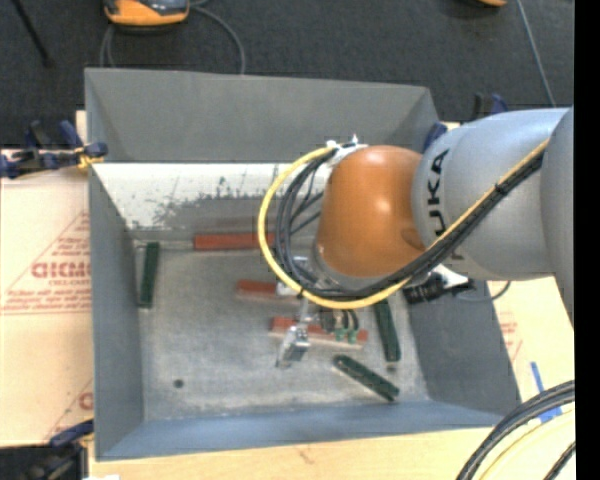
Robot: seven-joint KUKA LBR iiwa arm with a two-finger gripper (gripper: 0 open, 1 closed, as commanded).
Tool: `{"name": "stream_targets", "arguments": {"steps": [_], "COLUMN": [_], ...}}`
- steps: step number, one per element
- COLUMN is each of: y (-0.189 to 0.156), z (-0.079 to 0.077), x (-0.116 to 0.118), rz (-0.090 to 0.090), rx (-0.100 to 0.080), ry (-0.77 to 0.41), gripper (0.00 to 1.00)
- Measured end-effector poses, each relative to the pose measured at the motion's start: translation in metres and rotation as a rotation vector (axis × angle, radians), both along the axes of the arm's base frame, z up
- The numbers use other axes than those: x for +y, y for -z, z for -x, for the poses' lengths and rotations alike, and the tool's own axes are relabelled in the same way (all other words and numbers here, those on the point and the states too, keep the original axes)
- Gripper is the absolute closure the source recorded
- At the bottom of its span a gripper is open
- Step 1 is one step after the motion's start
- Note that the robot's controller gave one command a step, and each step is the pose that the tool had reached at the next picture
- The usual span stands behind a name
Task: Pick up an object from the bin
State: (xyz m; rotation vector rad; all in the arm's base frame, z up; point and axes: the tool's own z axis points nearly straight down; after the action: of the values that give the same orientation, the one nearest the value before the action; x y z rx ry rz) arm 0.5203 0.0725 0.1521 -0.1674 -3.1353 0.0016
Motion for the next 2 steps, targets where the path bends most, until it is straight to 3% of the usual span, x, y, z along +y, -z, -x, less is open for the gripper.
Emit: {"name": "stream_targets", "arguments": {"steps": [1,2], "y": [0.007,0.072], "z": [-0.046,-0.026], "x": [-0.029,-0.040], "rz": [-0.001,-0.004], "rx": [-0.011,-0.013], "ry": [-0.072,-0.039], "gripper": [0.00,1.00]}}
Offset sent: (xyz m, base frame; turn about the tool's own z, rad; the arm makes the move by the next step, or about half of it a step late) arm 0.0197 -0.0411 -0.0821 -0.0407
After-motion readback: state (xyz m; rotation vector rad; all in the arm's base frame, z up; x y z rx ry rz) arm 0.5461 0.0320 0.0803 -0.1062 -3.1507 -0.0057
